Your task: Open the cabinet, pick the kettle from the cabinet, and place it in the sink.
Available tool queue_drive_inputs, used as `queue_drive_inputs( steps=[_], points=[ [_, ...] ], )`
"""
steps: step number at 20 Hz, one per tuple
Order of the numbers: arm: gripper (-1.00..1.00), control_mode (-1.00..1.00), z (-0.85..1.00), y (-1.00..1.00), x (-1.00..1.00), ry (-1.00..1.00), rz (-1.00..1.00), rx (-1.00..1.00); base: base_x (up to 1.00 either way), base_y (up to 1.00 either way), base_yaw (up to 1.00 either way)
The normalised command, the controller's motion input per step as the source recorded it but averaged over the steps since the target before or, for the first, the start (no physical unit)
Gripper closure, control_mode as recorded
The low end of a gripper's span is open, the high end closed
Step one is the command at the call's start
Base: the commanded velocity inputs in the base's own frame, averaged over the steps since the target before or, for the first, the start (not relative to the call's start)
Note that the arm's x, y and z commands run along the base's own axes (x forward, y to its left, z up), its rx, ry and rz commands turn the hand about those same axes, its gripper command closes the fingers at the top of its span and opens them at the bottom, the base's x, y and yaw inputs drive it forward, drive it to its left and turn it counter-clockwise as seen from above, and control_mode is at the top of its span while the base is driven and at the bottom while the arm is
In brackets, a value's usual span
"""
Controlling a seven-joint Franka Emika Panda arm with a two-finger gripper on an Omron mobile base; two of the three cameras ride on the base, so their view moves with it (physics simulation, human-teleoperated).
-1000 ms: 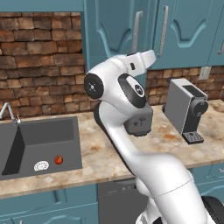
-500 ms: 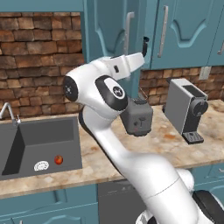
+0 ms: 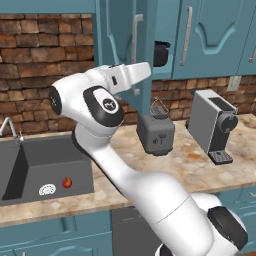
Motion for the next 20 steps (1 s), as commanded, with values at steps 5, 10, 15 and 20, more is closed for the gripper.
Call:
queue_drive_inputs(
  steps=[5,10,15,20],
  points=[
    [-1.0,-1.0,0.0,0.06,0.0,0.0,-0.06,0.0,0.0,0.0,0.0],
    [-1.0,-1.0,0.0,-0.02,-0.08,0.0,-0.06,0.0,0.0,0.0,0.0],
    [-1.0,-1.0,0.0,-0.02,-0.15,0.0,-0.07,0.0,0.0,0.0,0.0],
    [-1.0,-1.0,0.0,-0.01,-0.2,-0.05,-0.09,0.0,0.0,0.0,0.0]
  ],
)
